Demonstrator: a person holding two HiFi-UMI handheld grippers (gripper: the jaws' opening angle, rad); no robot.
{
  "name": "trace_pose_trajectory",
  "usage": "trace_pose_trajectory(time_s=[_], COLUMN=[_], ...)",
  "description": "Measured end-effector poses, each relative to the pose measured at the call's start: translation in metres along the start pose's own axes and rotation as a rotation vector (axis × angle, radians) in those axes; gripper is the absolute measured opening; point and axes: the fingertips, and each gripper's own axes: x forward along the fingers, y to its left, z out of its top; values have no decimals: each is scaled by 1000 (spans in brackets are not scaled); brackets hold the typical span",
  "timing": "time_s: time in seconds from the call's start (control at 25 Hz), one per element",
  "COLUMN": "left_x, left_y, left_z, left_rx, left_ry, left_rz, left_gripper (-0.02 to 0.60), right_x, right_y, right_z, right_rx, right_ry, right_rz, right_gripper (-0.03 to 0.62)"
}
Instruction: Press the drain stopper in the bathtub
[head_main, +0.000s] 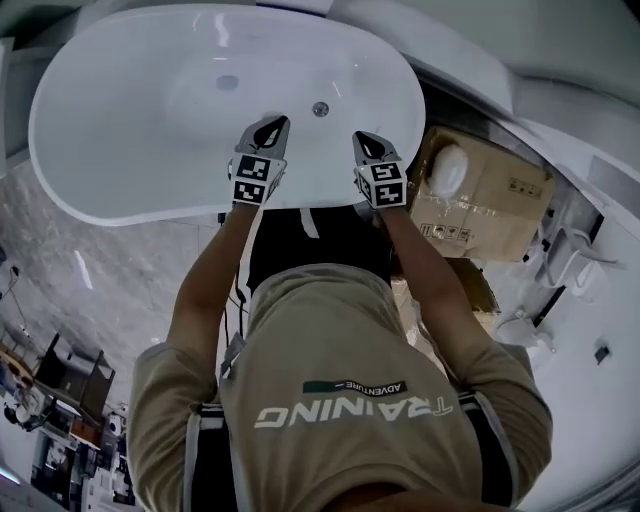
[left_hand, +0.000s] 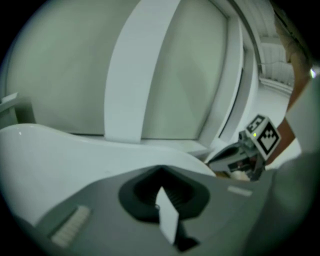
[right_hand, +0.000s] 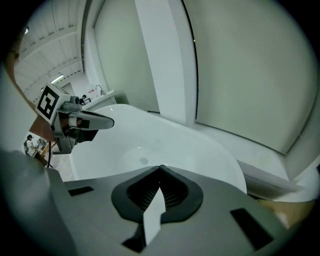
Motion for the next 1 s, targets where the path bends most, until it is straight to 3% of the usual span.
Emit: trace_pose_trajectory(time_s=[0.24, 0.4, 0.52, 0.68, 1.0], left_x=[37, 68, 92, 126, 187], left_y=[2, 5, 10, 17, 33], left_z=[-34, -66, -95, -132, -195], left_rx=[-22, -87, -110, -154, -210], left_ry=[81, 121, 146, 170, 190], left_rz=[33, 43, 52, 49, 44], left_gripper=[2, 2, 2, 2, 2], right_x=[42, 81, 114, 156, 236], right_y=[-16, -42, -64, -86, -77], right_z=[-27, -47, -59, -81, -141], right_rx=[-81, -87, -54, 67, 134], right_ry=[62, 91, 91, 105, 172], right_rz=[99, 116, 98, 67, 83], right_gripper=[9, 8, 8, 8, 9])
